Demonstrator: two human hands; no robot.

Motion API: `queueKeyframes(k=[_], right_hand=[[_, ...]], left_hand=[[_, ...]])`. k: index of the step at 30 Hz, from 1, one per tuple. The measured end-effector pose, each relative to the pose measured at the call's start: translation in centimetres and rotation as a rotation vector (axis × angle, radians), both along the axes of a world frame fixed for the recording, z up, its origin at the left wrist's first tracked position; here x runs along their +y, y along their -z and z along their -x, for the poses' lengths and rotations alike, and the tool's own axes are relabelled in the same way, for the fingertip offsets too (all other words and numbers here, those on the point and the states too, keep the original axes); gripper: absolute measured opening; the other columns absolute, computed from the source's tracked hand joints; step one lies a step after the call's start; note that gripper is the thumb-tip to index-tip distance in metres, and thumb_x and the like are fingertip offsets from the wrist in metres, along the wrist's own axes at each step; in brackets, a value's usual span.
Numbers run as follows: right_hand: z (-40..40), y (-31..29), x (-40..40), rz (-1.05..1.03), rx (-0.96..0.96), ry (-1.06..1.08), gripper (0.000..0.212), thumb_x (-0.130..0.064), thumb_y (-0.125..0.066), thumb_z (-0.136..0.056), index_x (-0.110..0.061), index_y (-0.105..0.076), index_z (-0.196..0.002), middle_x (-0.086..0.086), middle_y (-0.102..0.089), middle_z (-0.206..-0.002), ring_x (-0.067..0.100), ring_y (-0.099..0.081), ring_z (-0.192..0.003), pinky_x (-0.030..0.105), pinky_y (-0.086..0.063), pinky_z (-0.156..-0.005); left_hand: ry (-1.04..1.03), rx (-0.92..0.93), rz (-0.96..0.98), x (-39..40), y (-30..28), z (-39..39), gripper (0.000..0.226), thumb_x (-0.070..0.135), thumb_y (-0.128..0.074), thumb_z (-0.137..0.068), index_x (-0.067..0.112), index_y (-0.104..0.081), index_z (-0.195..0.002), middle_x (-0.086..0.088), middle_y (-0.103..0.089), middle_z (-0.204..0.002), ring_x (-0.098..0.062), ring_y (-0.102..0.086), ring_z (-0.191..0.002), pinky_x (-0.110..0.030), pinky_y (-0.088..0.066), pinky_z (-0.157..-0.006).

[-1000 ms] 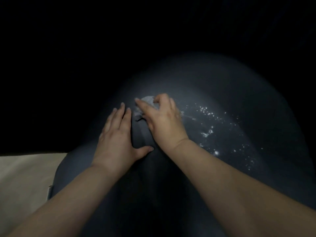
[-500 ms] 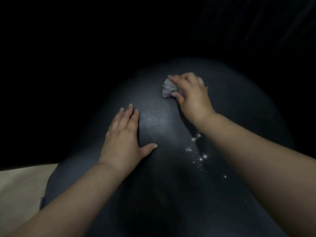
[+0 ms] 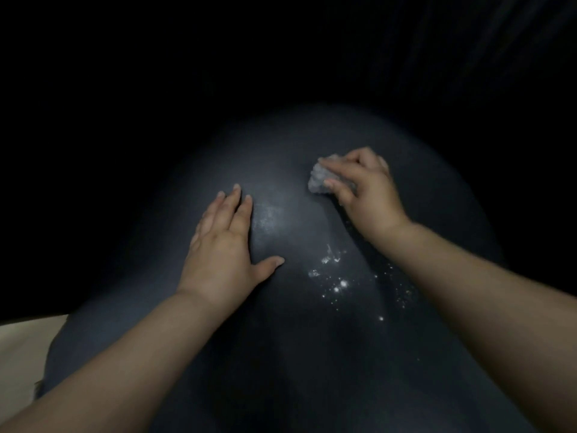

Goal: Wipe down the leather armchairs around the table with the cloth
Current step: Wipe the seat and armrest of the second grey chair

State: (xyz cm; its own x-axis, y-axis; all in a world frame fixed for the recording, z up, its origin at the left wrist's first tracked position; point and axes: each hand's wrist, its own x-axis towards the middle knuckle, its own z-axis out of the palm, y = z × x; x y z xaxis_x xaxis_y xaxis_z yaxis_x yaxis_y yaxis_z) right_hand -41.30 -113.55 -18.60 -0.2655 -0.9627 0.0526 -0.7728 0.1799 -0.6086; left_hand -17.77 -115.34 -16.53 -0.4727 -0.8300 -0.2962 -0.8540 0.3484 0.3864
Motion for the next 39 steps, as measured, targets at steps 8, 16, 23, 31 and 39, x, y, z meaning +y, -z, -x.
queueKeyframes(k=[8, 16, 23, 31, 39], right_hand=[[4.0, -0.7, -0.1, 0.076, -0.009, 0.233, 0.028, -0.013, -0.059, -0.088, -0.015, -0.066, -0.115, 0.012, -0.052, -0.108, 0.031, -0.049, -0.105, 0.031, -0.037, -0.097], [-1.2, -0.2, 5.4, -0.016, -0.02, 0.031, 0.031, -0.02, -0.064, -0.086, -0.023, -0.067, -0.117, 0.01, -0.053, -0.105, 0.028, -0.046, -0.098, 0.037, -0.039, -0.09], [5.6, -0.4, -0.5, 0.077, 0.004, 0.278, 0.033, -0.015, -0.059, -0.09, -0.021, -0.063, -0.123, -0.001, -0.04, -0.105, 0.023, -0.043, -0.105, 0.027, -0.033, -0.098], [0.8, 0.0, 7.8, -0.014, -0.016, 0.052, 0.031, -0.025, -0.064, -0.086, -0.024, -0.067, -0.117, 0.006, -0.052, -0.103, 0.026, -0.047, -0.096, 0.036, -0.041, -0.086], [6.9, 0.2, 7.3, -0.001, -0.029, 0.416, 0.033, -0.018, -0.06, -0.09, -0.027, -0.062, -0.121, -0.002, -0.039, -0.106, 0.025, -0.043, -0.11, 0.036, -0.041, -0.099]], left_hand=[[0.034, 0.018, -0.007, 0.4, -0.2, 1.5, 0.106, 0.066, -0.062, -0.074, 0.026, -0.006, -0.153, 0.012, 0.007, -0.16, -0.007, 0.011, -0.145, -0.03, 0.003, -0.109], [0.044, -0.015, 0.01, 0.1, 0.3, 1.9, 0.107, 0.066, -0.063, -0.071, 0.024, -0.009, -0.153, 0.009, 0.003, -0.16, -0.007, 0.009, -0.145, -0.031, 0.002, -0.109], [0.066, 0.03, -0.014, -0.7, 0.0, 3.1, 0.101, 0.066, -0.06, -0.073, 0.025, -0.015, -0.152, 0.011, -0.002, -0.16, -0.009, 0.003, -0.146, -0.034, -0.005, -0.112], [0.091, 0.019, -0.036, -2.0, 0.0, 3.8, 0.095, 0.055, -0.067, -0.077, 0.024, -0.018, -0.152, 0.008, -0.005, -0.161, -0.013, 0.0, -0.146, -0.04, -0.014, -0.118], [0.107, 0.001, -0.016, -1.2, 0.0, 3.5, 0.091, 0.049, -0.067, -0.08, 0.023, -0.019, -0.152, 0.007, -0.006, -0.161, -0.013, -0.001, -0.146, -0.038, -0.013, -0.116]])
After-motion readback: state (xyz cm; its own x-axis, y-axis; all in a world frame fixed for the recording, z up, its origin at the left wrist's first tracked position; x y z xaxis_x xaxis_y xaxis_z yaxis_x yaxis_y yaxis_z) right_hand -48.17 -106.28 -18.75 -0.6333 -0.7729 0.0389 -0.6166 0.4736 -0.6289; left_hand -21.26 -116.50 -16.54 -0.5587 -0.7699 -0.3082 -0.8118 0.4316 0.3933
